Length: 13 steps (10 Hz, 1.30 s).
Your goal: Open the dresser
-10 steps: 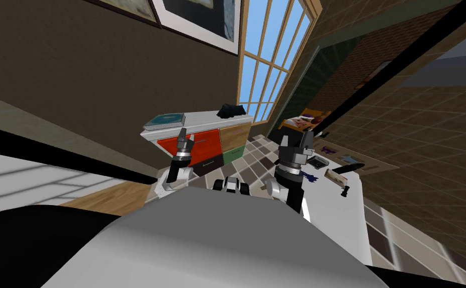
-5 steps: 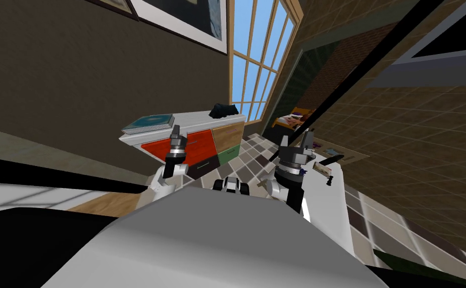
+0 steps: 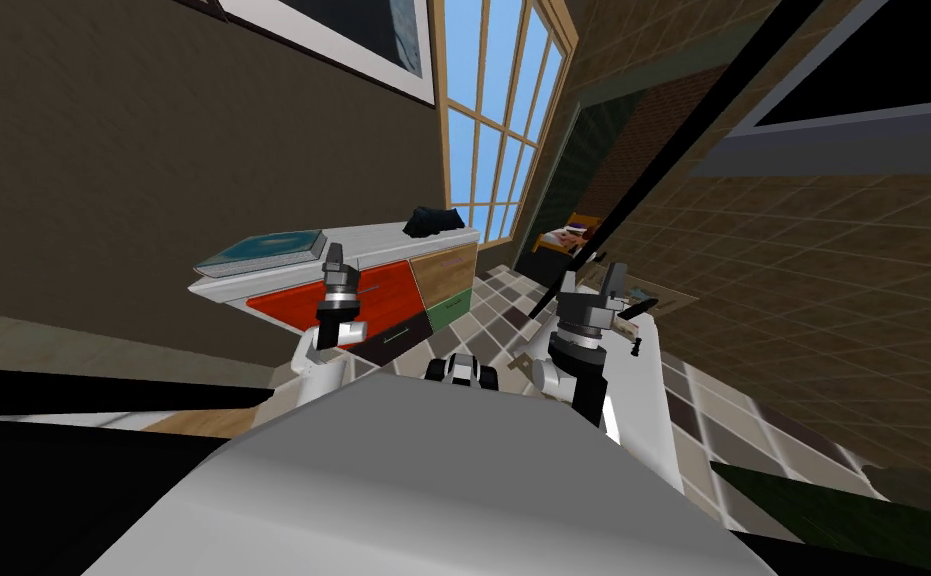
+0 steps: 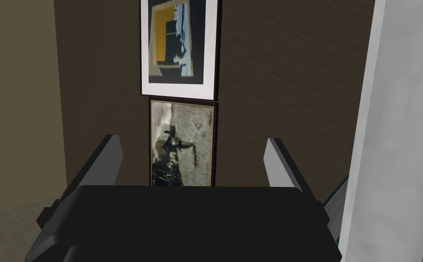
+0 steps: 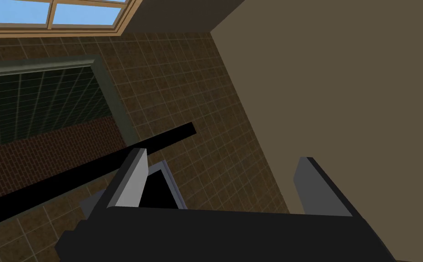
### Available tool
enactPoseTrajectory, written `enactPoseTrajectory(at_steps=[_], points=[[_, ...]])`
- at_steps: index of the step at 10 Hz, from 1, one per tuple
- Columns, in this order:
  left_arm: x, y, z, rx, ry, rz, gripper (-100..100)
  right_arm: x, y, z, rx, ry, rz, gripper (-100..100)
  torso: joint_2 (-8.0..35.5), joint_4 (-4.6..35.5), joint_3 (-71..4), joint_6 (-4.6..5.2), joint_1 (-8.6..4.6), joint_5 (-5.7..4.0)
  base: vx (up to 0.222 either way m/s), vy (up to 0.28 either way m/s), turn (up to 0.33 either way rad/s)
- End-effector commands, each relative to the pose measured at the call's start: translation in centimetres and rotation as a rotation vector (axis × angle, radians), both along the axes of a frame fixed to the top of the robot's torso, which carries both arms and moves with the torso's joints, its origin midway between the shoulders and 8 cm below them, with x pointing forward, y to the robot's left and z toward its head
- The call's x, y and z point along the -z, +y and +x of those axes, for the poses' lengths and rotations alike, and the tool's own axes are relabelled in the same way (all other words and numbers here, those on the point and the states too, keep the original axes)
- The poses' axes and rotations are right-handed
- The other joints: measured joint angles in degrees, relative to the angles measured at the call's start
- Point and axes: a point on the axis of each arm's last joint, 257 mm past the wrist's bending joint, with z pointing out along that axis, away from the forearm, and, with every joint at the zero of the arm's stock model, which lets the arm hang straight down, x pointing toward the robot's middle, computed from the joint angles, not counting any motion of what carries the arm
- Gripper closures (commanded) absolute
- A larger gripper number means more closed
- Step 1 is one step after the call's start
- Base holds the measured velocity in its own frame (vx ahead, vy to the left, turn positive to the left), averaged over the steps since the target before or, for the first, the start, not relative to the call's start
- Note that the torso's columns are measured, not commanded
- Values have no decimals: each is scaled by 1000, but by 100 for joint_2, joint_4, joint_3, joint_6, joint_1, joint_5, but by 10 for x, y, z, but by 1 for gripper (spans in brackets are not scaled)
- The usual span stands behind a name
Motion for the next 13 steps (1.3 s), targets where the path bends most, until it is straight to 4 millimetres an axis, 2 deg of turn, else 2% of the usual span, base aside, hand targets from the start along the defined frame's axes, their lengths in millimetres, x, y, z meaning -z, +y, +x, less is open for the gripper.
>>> enactPoseTrajectory(at_steps=[1, 8, 13], points=[[-6, 29, -3, -64, -15, 14, -100, 0, 0, 0, 0, 0, 0, 0, 1, 0, 0, -5, 6, 1, 30, -61, -239], [-21, 99, -25, -234, -53, 18, -100, 0, 0, 0, 0, 0, 0, 0, 1, 0, 0, 1, 6, 2, 22, -52, -135], [-22, 156, -44, -368, -81, -20, -100, 0, 0, 0, 0, 0, 0, 0, 5, 2, 3, -4, 3, 0, 28, -56, -156]])
